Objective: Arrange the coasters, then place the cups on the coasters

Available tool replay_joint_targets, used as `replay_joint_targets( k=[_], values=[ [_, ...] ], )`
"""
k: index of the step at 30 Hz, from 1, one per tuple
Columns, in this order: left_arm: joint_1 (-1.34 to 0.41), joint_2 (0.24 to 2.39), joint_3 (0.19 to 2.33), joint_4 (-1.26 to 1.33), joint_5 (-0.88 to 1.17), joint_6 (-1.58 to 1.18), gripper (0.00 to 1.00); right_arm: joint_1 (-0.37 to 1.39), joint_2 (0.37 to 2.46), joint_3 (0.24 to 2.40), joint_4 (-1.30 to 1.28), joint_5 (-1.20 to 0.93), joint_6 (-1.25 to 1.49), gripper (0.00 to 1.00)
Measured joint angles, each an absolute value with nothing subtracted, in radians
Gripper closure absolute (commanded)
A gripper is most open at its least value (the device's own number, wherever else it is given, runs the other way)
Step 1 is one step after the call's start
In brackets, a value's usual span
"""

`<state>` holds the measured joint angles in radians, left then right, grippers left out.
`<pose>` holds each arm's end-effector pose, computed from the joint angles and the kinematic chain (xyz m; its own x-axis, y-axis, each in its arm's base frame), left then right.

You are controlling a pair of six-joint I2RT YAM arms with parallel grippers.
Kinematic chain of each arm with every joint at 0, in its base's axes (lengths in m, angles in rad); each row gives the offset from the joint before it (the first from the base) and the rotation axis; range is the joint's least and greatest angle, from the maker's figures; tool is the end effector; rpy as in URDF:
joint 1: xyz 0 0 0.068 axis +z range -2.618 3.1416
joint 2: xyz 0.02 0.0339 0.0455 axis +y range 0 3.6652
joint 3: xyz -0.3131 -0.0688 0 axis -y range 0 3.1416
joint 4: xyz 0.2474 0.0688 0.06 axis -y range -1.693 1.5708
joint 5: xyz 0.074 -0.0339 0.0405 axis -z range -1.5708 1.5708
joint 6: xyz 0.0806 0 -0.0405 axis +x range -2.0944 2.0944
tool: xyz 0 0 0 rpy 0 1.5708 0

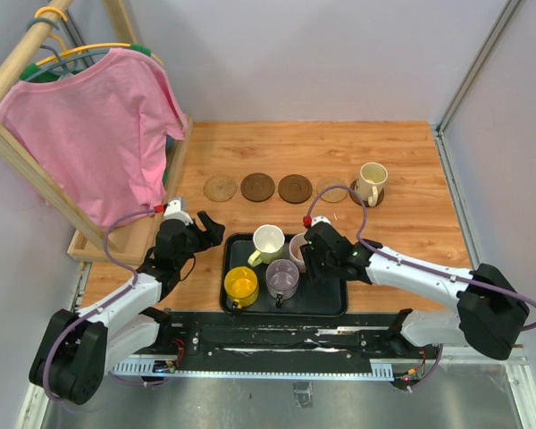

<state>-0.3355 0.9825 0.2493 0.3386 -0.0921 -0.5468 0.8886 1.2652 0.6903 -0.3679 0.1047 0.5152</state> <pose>0.2032 -0.0630 0.1937 -0.4389 -0.3953 -0.8069 0.0228 0.8928 -0.4498 0.1683 0.1939 0.2032 -0.8052 -0.2141 -0.5529 -0.3867 0.8966 0.2159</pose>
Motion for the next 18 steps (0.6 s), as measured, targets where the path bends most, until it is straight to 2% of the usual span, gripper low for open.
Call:
replay_joint_targets(
  k=[11, 13, 18],
  values=[
    [-0.336, 0.997, 0.249, 0.344, -0.092, -0.547, 0.19, 0.889, 1.300, 0.690, -0.340, 0.105, 0.516, 0.66],
    [-0.336, 0.998, 0.249, 0.344, -0.092, -0.547, 0.19, 0.889, 1.305, 0.690, -0.338, 0.105, 0.516, 0.73],
    [-0.336, 0.998, 0.248, 0.345, -0.092, -0.547, 0.19, 0.889, 1.306, 0.691, -0.330, 0.117, 0.513, 0.99]
  ],
)
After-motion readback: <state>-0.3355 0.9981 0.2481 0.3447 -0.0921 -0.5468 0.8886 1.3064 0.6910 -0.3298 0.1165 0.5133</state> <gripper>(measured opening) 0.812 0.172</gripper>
